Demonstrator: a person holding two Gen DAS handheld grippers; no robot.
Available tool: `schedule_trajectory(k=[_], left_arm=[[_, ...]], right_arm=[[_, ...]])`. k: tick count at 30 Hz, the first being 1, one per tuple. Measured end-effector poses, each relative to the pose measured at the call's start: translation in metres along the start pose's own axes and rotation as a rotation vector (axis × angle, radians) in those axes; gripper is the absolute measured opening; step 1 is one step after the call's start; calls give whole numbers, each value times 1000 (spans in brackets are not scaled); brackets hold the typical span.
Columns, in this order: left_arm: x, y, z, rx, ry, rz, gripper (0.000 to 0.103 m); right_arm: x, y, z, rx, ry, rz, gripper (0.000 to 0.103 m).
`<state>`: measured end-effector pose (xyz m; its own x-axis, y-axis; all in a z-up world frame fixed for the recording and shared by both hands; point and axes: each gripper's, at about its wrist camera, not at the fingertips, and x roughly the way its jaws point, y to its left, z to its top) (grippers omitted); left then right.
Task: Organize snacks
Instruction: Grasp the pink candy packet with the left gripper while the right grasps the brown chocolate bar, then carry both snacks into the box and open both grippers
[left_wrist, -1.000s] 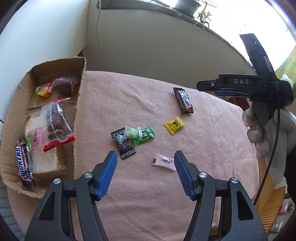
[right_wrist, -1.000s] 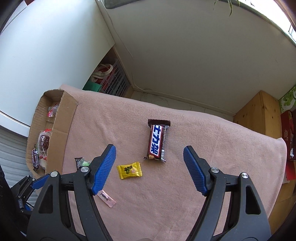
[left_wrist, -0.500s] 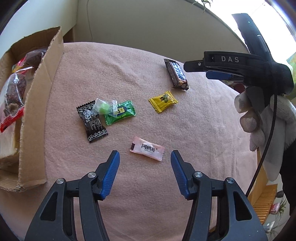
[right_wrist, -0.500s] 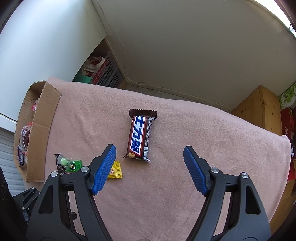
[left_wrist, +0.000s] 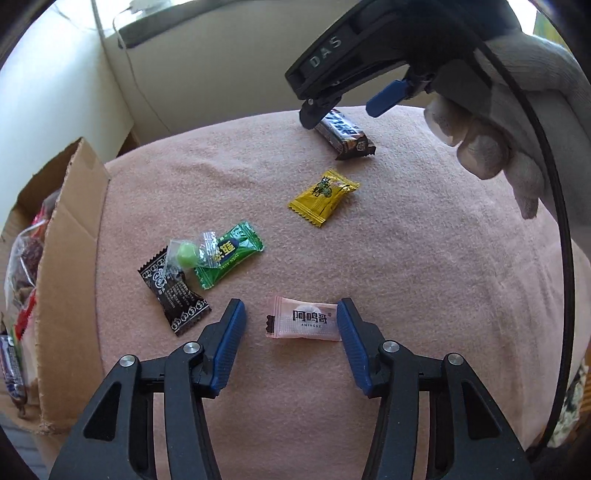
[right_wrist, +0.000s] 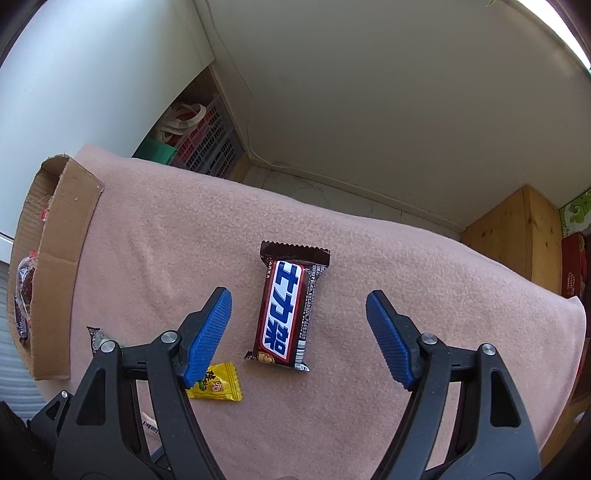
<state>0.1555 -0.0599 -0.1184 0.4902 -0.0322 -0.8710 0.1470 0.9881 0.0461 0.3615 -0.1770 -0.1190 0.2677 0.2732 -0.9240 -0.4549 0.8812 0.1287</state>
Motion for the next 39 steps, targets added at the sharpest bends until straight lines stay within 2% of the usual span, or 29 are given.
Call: schedule_trajectory(k=[2,5,8,10,12,14,18,25,32,39], left_arm=[[-2,-9,-4,54,-34,7,33],[-3,-18,-6,80,-59,14,23],[-3,-7,-5,-20,-46,-42,23],[-4,-1,-4,-41,-41,-62,23],[-5,-1,-4,-36,-44,-63,21],[-6,1,-5,-48,-45,-66,15],[-6,10,-7,-95,-35,-87,10],[-9,22,-4,-145,-42,-78,9],[-30,33,-13,-182,-64,-78,9],[-23,33,-15,-124,-63,-82,5]], right_arm=[[5,0,0,-4,4,-7,78],[13,-1,-1,8,9,-12,78],[17,-5,-4,17,18,-6,78],[17,-3,-6,3,11,-14,77],[18,1,-5,-14,4,-35,64],[15,2,-8,-21,0,-36,57],[12,3,-8,-22,-5,-22,31],[2,-2,-14,-14,-13,0,30],[-12,-2,-21,4,-37,19,30],[-21,1,-28,-20,-49,-1,30]])
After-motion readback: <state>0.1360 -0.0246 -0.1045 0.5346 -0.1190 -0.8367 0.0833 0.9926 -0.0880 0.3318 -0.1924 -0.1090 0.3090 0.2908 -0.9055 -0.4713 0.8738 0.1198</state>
